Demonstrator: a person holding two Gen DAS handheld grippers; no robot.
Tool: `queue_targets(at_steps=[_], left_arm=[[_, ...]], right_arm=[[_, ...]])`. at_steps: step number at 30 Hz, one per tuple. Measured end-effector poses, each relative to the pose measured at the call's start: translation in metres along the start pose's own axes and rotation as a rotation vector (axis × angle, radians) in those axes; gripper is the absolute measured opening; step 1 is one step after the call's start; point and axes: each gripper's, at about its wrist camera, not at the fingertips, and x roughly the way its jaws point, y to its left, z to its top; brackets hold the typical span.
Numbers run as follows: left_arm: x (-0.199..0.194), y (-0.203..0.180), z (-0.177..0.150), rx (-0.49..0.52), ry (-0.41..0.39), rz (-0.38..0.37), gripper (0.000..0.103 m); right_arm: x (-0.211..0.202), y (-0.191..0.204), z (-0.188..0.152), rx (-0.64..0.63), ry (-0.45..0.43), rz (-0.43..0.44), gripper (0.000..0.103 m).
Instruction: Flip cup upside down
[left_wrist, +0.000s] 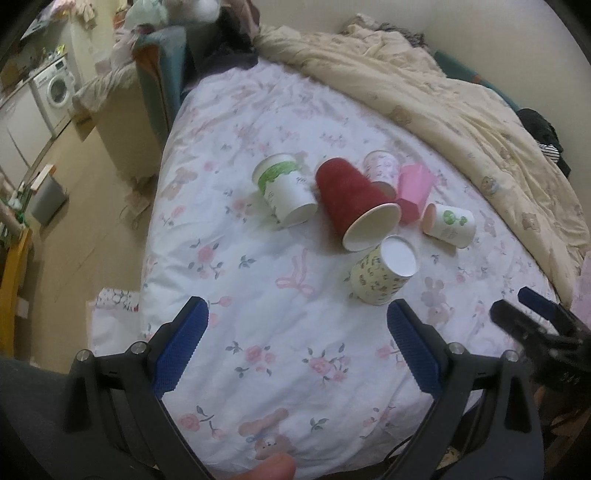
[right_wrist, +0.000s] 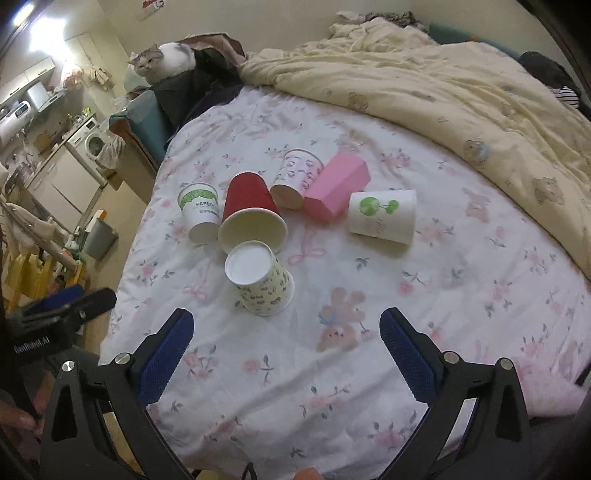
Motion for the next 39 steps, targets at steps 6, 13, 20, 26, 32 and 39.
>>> queue_targets(at_steps=[6, 13, 20, 26, 32, 39], left_arm=[[0.001, -0.005, -0.001, 0.022, -0.02, 0.007, 0.1], [0.003, -0.014, -0.002, 0.042, -0.05, 0.022, 0.103], [0.002, -0.016, -0.003, 0.05, -0.059, 0.018, 0.103], [0.0, -0.015, -0.002, 0.047, -0.069, 0.023, 0.103], [-0.002, -0.013, -0.001, 0.046, -0.077, 0.015, 0.103], [-0.004, -0.013, 0.0, 0.058, -0.095, 0.036, 0.103]], right_arm=[[0.004, 0.002, -0.001, -0.008, -0.054, -0.013, 0.103], [0.006, 0.004, 0.002, -0.002, -0.068, -0.012, 0.103], [0.002, 0.004, 0.002, -0.006, -0.082, -0.026, 0.103], [0.004, 0.003, 0.002, 0.002, -0.074, -0.02, 0.103], [0.005, 0.004, 0.003, -0.002, -0.072, -0.021, 0.103], [0.004, 0.006, 0.001, -0.01, -0.086, -0.02, 0.103]])
